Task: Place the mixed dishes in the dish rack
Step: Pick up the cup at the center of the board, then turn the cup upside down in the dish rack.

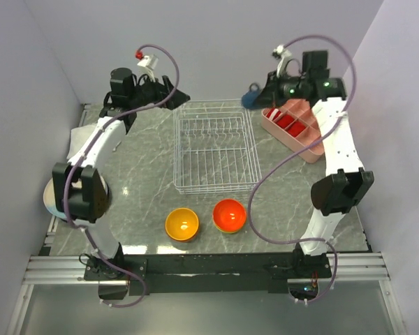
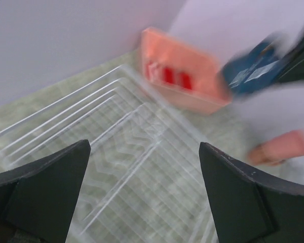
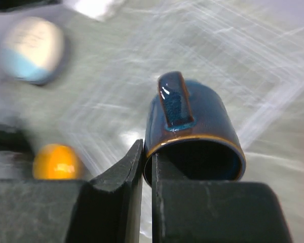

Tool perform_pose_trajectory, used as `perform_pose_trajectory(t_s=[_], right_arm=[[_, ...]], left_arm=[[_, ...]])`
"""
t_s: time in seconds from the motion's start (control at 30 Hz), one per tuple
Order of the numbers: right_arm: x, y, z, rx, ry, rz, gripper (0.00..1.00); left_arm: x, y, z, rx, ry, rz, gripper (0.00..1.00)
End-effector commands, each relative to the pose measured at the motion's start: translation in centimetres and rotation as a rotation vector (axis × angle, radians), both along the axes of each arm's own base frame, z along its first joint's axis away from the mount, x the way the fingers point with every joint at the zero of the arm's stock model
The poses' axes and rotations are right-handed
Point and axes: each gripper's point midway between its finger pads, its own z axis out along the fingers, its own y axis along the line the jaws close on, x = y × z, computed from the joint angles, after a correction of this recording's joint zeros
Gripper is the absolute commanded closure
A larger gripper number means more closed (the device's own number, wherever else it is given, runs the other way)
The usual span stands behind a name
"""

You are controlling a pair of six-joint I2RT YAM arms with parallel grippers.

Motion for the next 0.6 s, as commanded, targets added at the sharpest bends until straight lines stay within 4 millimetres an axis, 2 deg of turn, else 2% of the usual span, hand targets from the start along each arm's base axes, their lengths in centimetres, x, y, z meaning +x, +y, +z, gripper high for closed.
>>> perform_pose_trajectory(t_s=[0.0, 0.03, 0.07, 0.1, 0.13, 0.17, 0.2, 0.23, 0.3, 0.37, 0.57], right_arm=[[0.1, 5.5, 3.3, 0.438, 0.046, 0.202, 1.00], [-0.1, 6.3, 3.6, 0.507, 0.137, 0.204, 1.00], [0.3, 6.8, 4.1, 0.517, 0.113, 0.238, 1.00], [0.2, 7.4, 3.7, 0.519, 0.130, 0.284, 1.00], [0.1, 7.8, 4.1, 0.544, 0.167, 0.299, 1.00], [0.2, 8.3, 5.0, 0.561, 0.109, 0.347, 1.00], [0.1, 8.7, 5.0, 0.576, 0.123, 0.365, 1.00], [0.6, 9.1, 4.1, 0.593, 0.167, 0.370, 1.00], [1.3, 9.5, 3.9, 0.598, 0.151, 0.403, 1.00], [2.0, 9.8, 3.4, 0.605, 0.172, 0.413, 1.00], [2.3, 10.0, 1.9, 0.615, 0.229, 0.441, 1.00]], left_arm=[[-1.2, -2.6, 1.6, -0.325, 0.063, -0.317, 0.04], [-0.8, -2.8, 1.3, -0.410, 0.190, -0.311, 0.04], [0.3, -3.0, 1.9, -0.399, 0.179, -0.290, 0.04], [0.3, -3.9, 0.5, -0.366, 0.200, -0.307, 0.04], [0.2, -4.4, 0.1, -0.324, 0.145, -0.339, 0.03], [0.2, -4.9, 0.7, -0.313, 0.132, -0.371, 0.02], [0.6, -5.3, -1.0, -0.312, 0.184, -0.393, 0.01], [0.4, -5.4, -1.1, -0.330, 0.218, -0.414, 0.01], [1.1, -5.4, -2.2, -0.310, 0.233, -0.367, 0.03], [0.8, -5.9, -2.5, -0.284, 0.190, -0.389, 0.04], [0.3, -6.2, -3.7, -0.334, 0.279, -0.414, 0.04]])
